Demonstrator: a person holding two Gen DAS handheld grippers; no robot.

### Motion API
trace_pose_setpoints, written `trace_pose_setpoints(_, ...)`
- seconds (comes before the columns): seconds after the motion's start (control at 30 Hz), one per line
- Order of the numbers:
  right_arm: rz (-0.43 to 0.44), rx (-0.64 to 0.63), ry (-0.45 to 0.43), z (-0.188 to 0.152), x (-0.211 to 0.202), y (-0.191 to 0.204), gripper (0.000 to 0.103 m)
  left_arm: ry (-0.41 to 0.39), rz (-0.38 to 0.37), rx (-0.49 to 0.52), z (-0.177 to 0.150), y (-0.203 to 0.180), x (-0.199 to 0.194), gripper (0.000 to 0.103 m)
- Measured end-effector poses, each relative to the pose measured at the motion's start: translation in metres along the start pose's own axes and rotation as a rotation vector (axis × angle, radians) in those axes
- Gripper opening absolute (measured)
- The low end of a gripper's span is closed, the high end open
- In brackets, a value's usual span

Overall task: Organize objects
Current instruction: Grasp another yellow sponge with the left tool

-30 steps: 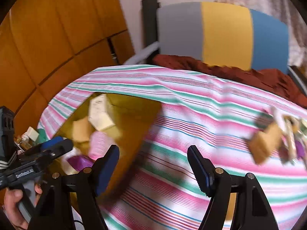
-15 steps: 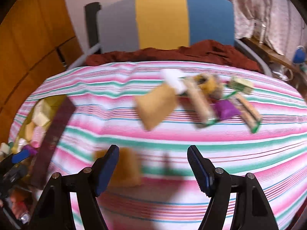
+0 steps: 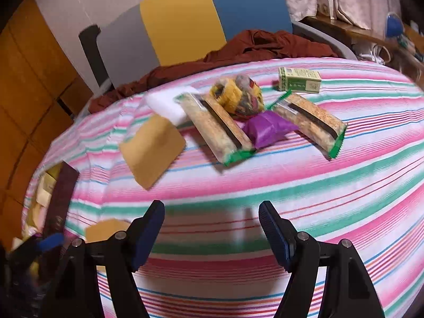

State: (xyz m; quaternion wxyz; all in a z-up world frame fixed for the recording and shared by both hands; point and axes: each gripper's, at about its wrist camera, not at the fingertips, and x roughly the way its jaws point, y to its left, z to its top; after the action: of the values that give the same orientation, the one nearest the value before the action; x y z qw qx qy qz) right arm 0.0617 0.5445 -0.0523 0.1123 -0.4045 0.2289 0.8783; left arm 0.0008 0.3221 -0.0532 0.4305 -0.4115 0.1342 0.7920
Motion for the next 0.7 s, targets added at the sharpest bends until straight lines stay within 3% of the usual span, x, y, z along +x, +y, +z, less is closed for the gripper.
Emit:
trace_pose_setpoints(0.17, 0.015, -0.032, -0.017, 0.0, -0.007, 0.011, 0.076, 0.01, 0.048, 0.112, 0.012, -0.011, 0.022, 0.086)
trace_pose_setpoints(0.33, 0.022, -0.031, -0.02, 0.002, -0.006, 0.012, 0.076, 0.023, -0.016, 0.152, 0.012, -0.018, 0.034, 0.087)
trace_pose_setpoints(0.47, 0.017, -0.033, -0.013, 0.0, -0.005, 0.011, 0.076, 0.064, -0.009, 0.175, 0.001, -0.026, 0.049, 0.084)
trace_pose_setpoints(0.57, 0.01, -0.049, -0.007, -0.001, -0.003, 0.014, 0.076, 0.016, 0.012, 0.149, -0.006, -0.019, 0.045, 0.068)
trace_pose_setpoints(0.63, 0.008, -0.058, -0.005, -0.002, -0.002, 0.016, 0.076, -0.01, -0.002, 0.099, -0.008, -0.01, 0.04, 0.066)
trace_pose_setpoints(0.7, 0.012, -0.066, 0.002, -0.004, 0.0, 0.018, 0.076, -0.056, 0.061, 0.054, -0.015, 0.001, 0.031, 0.064)
